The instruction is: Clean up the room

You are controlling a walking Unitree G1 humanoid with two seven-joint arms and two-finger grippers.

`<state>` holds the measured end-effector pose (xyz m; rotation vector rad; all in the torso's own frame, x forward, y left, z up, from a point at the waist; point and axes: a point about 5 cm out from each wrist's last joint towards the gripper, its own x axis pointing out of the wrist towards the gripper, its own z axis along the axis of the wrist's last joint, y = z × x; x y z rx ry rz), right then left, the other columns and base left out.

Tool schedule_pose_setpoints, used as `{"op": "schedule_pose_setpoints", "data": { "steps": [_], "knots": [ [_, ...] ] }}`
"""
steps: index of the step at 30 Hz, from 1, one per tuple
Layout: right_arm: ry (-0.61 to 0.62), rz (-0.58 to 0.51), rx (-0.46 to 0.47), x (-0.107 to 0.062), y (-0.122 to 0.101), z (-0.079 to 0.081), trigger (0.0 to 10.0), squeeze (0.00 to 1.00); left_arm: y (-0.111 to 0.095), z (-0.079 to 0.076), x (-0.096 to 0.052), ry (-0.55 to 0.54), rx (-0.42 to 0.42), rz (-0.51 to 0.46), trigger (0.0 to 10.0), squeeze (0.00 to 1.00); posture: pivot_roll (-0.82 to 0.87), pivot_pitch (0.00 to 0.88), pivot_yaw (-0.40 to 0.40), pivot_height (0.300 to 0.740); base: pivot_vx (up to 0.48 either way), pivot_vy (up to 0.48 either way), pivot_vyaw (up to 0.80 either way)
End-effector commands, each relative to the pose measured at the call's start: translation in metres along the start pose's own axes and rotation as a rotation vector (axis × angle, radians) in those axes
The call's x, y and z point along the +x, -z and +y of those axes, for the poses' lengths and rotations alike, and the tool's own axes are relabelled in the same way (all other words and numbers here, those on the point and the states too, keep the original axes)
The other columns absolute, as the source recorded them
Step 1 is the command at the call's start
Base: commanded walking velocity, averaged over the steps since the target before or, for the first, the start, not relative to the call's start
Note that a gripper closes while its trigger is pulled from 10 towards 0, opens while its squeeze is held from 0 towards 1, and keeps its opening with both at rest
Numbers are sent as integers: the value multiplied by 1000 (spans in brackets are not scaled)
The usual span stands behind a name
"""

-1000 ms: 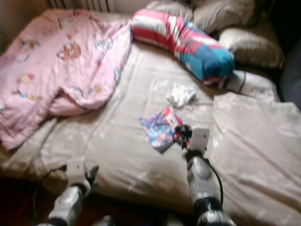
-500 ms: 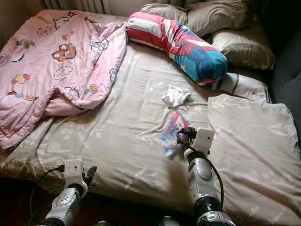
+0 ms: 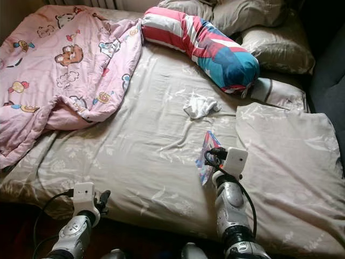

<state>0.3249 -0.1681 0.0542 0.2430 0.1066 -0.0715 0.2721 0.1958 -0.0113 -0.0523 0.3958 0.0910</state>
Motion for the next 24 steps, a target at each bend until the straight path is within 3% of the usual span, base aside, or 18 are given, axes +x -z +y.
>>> {"op": "schedule_pose_setpoints", "data": {
  "steps": [1,6,13,24],
  "knots": [
    [10,-10,27,2,-3,-1,10000,0,9,3,-4,-5,7,36,10000,0,-41,226,-31,691,0,0,0],
    [8,-47,30,2,-7,-1,10000,0,9,3,-4,-6,9,37,10000,0,-38,228,-29,665,0,0,0],
    [10,-63,91,5,-11,0,10000,0,9,3,-4,-5,11,36,10000,0,-37,228,-25,665,0,0,0],
    [-7,-65,61,7,-12,6,10000,0,8,4,-4,-3,18,33,10000,0,-32,221,-17,655,0,0,0]
  ]
}}
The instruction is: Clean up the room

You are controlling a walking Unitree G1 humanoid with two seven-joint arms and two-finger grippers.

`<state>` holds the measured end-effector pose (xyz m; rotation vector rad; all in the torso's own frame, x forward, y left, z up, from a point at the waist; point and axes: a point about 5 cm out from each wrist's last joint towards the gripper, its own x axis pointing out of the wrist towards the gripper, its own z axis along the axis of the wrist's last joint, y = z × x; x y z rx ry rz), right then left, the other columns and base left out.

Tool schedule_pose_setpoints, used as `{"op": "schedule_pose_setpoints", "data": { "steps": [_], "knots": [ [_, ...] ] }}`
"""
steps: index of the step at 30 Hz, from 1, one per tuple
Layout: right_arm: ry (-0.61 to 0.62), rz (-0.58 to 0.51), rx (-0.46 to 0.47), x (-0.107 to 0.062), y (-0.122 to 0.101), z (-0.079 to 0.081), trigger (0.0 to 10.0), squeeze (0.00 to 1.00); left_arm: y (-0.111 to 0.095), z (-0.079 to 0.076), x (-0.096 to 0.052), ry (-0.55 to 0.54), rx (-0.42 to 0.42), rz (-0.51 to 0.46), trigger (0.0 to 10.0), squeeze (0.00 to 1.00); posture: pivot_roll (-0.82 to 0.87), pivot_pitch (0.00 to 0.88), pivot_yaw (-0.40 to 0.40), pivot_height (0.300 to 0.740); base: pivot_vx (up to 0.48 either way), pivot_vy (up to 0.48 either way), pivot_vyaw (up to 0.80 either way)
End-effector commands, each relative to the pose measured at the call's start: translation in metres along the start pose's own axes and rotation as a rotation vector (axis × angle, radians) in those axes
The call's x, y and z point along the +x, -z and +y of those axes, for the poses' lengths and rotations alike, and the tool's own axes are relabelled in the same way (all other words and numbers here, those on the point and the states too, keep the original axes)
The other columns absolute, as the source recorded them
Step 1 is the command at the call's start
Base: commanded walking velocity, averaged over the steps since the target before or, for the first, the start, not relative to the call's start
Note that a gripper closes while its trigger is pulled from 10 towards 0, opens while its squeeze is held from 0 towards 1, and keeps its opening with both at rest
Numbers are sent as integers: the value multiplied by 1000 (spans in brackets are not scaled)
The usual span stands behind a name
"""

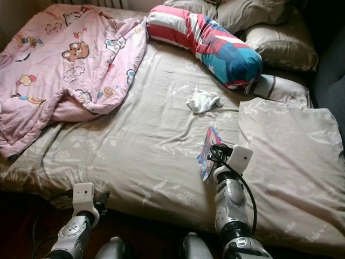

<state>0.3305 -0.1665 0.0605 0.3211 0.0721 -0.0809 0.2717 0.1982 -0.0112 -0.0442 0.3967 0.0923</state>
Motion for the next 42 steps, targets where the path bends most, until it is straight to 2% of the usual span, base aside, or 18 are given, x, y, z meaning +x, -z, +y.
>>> {"op": "schedule_pose_setpoints", "data": {
  "steps": [1,5,11,12,13,14,16,19,27,30,31,34,37,39,42],
  "knots": [
    [-14,-37,-14,2,-5,3,10000,0,8,2,-3,1,12,32,10000,0,-32,220,-16,645,0,0,0],
    [-29,-53,2,2,-7,5,10000,0,7,2,-3,3,14,31,10000,0,-31,219,-15,621,0,0,0],
    [-36,-87,80,4,-11,9,10000,0,6,2,-3,3,16,29,10000,0,-28,223,-12,621,0,0,0],
    [-29,-124,188,6,-18,9,10000,0,7,3,-3,3,16,29,10000,0,-26,226,-11,621,0,0,0],
    [-29,-124,188,6,-18,9,10000,0,7,3,-3,3,16,29,10000,0,-26,226,-11,621,0,0,0],
    [-11,-160,295,9,-23,6,10000,0,7,3,-3,2,17,30,10000,0,-25,226,-11,621,0,0,0],
    [12,-224,406,12,-35,-1,10000,0,7,4,-3,0,19,31,10000,0,-21,227,-9,621,0,0,0],
    [25,-271,522,15,-44,-7,10000,0,8,5,-4,-2,21,31,10000,0,-21,228,-7,621,0,0,0],
    [-88,-304,664,21,-53,-3,10000,0,7,6,-4,-1,26,28,10000,0,-18,232,-2,621,0,0,0],
    [-91,-286,742,20,-47,-6,10000,0,8,6,-4,-1,29,28,10000,0,-19,233,0,621,0,0,0],
    [-70,-241,810,19,-38,-11,10000,0,8,6,-4,0,31,28,10000,0,-10,234,3,621,0,0,0],
    [-77,-232,838,19,-34,-11,10000,0,7,7,-4,1,34,27,10000,0,-3,236,6,621,0,0,0],
    [-114,-265,871,23,-43,-6,10000,0,7,9,-5,-1,40,24,10000,0,-4,237,9,621,0,0,0],
    [-155,-308,932,26,-53,-4,10000,0,7,10,-5,-2,46,24,10000,0,-2,239,12,621,0,0,0],
    [-174,-316,995,31,-58,-3,10000,0,8,11,-5,1,54,25,10000,0,5,240,14,621,0,0,0]
  ]
}}
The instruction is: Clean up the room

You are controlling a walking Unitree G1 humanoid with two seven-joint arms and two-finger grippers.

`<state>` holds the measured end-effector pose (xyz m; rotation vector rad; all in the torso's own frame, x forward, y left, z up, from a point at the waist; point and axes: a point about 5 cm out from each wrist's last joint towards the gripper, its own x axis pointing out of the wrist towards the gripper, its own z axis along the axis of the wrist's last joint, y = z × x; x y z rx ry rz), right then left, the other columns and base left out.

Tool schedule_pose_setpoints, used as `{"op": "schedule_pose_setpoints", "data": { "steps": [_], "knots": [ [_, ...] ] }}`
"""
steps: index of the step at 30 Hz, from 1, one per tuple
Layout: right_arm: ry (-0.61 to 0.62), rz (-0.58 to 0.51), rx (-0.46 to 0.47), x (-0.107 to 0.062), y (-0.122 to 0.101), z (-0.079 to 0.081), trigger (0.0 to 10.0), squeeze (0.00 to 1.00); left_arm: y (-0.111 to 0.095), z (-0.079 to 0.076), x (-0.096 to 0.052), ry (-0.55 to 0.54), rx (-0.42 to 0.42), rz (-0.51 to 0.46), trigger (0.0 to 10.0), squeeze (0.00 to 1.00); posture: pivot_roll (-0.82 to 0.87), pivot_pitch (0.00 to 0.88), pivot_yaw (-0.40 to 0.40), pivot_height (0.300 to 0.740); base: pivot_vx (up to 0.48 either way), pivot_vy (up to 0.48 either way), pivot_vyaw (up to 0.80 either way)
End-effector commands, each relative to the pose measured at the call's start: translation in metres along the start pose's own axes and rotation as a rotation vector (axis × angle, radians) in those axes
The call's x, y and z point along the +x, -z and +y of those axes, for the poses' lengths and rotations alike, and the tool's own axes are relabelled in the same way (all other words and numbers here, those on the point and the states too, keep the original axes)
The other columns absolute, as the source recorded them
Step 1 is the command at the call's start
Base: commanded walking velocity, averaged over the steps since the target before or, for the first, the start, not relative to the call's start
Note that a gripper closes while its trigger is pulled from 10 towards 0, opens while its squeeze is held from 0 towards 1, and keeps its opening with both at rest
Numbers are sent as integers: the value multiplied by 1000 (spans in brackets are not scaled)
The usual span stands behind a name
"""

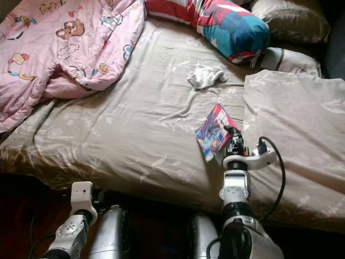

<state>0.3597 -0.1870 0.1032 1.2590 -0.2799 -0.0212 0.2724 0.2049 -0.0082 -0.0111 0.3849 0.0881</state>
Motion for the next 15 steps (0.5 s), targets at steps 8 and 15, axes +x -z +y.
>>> {"op": "schedule_pose_setpoints", "data": {
  "steps": [8,15],
  "knots": [
    [40,-36,120,4,-2,-3,10000,0,12,6,-7,3,36,32,10000,0,26,260,18,621,0,0,0],
    [460,7,-125,-35,-8,-57,10000,0,14,11,-10,-6,44,32,10000,0,65,286,23,621,0,0,0]
  ]
}}
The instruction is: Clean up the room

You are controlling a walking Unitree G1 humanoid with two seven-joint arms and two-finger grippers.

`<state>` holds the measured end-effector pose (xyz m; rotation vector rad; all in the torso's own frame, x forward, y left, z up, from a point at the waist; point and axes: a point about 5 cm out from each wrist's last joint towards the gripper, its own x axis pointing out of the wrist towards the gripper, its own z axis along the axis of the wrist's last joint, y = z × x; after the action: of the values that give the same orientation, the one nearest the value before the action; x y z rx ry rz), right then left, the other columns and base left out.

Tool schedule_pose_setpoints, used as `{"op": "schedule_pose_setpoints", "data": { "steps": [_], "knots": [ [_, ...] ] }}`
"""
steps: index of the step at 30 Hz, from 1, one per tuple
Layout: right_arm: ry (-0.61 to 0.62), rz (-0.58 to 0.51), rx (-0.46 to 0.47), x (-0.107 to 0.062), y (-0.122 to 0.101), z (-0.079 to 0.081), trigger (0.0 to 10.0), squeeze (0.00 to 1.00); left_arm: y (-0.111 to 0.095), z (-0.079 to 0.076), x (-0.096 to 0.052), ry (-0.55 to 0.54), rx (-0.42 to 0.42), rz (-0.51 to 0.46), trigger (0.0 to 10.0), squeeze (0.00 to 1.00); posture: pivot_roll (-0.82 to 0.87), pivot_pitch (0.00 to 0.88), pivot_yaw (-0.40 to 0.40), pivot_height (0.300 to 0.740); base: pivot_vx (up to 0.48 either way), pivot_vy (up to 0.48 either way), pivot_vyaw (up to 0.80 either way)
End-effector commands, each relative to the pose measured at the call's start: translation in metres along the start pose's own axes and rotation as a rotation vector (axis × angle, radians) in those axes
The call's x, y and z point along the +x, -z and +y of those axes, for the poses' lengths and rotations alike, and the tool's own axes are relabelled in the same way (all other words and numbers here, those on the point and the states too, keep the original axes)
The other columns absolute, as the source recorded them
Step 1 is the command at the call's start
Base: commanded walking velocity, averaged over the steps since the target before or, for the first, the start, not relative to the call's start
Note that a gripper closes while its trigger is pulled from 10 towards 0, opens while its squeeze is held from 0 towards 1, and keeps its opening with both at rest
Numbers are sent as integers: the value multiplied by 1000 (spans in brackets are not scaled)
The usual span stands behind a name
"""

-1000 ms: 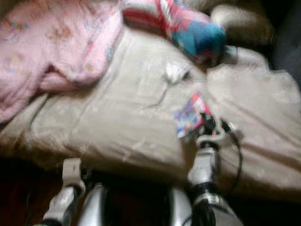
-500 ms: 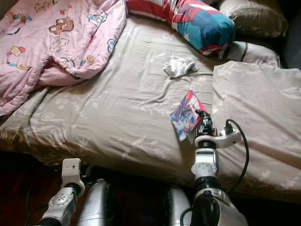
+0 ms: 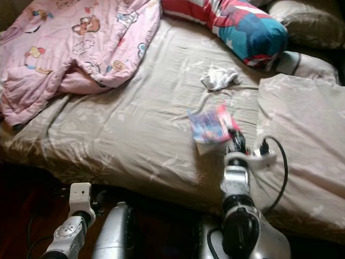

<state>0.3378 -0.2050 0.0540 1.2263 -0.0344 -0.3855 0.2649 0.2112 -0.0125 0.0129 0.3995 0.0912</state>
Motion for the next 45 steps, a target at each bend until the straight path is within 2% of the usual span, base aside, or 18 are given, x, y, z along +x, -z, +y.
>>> {"op": "schedule_pose_setpoints", "data": {
  "steps": [1,8,40,41,42,43,44,45],
  "knots": [
    [76,22,-68,-5,2,-14,10000,0,8,5,-5,1,21,19,10000,0,65,286,23,621,0,0,0],
    [155,29,-53,-16,8,-33,10000,0,10,10,-8,-5,31,20,10000,0,72,287,32,621,0,0,0],
    [155,29,-53,-16,8,-33,10000,0,10,10,-8,-5,31,20,10000,0,72,287,32,621,0,0,0],
    [183,26,-58,-18,9,-37,10000,0,11,10,-8,-3,34,21,10000,0,72,284,34,621,0,0,0],
    [336,58,-78,-36,14,-67,10000,0,15,14,-12,8,60,24,10000,0,116,314,73,621,0,0,0],
    [520,100,-103,-63,20,-103,10000,0,20,18,-18,24,93,27,10000,0,117,316,74,621,0,0,0],
    [552,110,-106,-69,22,-109,10000,0,20,18,-19,30,102,26,10000,0,116,319,75,621,0,0,0],
    [552,110,-106,-69,22,-109,10000,0,20,18,-19,30,102,26,10000,0,116,319,75,621,0,0,0]
  ]
}}
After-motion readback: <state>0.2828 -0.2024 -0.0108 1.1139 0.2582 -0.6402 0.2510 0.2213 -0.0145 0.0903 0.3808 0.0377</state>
